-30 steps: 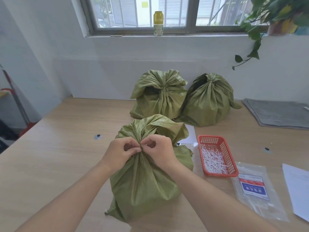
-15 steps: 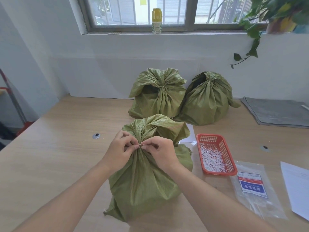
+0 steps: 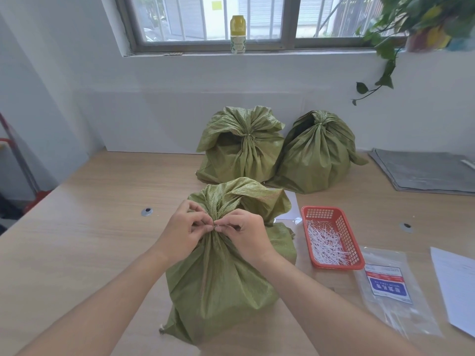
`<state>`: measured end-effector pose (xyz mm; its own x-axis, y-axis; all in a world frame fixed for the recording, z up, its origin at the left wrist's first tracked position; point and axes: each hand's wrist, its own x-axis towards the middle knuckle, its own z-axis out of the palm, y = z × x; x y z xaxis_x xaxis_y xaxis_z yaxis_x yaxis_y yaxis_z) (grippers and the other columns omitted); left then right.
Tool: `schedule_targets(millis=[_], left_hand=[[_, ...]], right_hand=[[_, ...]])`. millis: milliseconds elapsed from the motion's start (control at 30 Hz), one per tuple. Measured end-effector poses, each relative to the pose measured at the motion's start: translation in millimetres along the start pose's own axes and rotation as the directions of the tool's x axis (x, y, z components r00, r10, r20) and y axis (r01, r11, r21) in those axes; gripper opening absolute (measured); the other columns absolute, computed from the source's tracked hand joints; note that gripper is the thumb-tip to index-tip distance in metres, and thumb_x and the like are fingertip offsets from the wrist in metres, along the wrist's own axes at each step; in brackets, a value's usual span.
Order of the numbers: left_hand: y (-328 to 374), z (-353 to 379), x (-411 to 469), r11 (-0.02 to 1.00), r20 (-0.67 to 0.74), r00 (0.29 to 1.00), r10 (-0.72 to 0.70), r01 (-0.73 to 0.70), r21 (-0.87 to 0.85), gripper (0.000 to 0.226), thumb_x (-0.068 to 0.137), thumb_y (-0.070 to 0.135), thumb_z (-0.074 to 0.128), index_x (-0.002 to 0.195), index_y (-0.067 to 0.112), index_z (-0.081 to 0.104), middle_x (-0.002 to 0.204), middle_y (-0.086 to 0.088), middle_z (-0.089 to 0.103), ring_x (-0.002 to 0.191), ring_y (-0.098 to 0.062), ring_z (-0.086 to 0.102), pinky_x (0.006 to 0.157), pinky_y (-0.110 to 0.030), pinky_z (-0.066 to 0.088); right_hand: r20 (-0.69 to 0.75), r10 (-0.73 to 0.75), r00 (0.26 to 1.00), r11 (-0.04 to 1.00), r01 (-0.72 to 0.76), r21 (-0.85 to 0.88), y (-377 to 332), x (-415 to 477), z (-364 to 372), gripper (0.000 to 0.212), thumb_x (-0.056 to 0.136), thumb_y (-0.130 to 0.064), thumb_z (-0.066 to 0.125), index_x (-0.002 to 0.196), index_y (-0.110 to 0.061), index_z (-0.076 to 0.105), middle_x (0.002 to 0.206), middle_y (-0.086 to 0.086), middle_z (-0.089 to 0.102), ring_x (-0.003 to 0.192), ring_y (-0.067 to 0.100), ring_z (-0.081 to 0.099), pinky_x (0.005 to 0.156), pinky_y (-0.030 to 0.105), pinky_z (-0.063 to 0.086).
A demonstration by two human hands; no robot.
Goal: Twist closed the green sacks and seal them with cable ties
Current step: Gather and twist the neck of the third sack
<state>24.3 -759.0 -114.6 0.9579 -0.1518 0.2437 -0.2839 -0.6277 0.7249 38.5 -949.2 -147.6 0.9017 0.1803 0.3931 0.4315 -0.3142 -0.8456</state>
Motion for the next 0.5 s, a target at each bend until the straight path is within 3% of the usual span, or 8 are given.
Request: schedule_targets(millis=[333, 500], left_hand=[[2.2, 4.8, 2.5, 0.999, -0.049, 0.998, -0.03, 0.032, 0.032, 0.008, 0.082, 0.007, 0.082, 0.084, 0.014, 0.079, 0.101, 0.001, 0.052, 0.087, -0.006, 0.062, 0.08, -0.016, 0.053], [4.2, 8.8, 4.4, 0.999, -0.075, 0.997, -0.016, 0.019, 0.032, 0.006, 0.081, 0.008, 0.084, 0.083, 0.011, 0.079, 0.099, 0.001, 0.052, 0.085, -0.01, 0.063, 0.076, -0.013, 0.051]], right_hand=[[0.063, 0.174, 0.983, 0.984, -0.176, 0.034, -0.7, 1.4, -3.5, 0.013, 0.089, -0.009, 0.077, 0.099, -0.015, 0.083, 0.088, -0.002, 0.078, 0.083, 0.013, 0.072, 0.085, 0.035, 0.059], [0.044, 0.248, 0.968, 0.966, -0.251, 0.063, -4.3, 2.3, -7.5, 0.004, 0.087, -0.014, 0.081, 0.091, -0.015, 0.083, 0.079, -0.004, 0.078, 0.074, 0.012, 0.072, 0.078, 0.029, 0.06]])
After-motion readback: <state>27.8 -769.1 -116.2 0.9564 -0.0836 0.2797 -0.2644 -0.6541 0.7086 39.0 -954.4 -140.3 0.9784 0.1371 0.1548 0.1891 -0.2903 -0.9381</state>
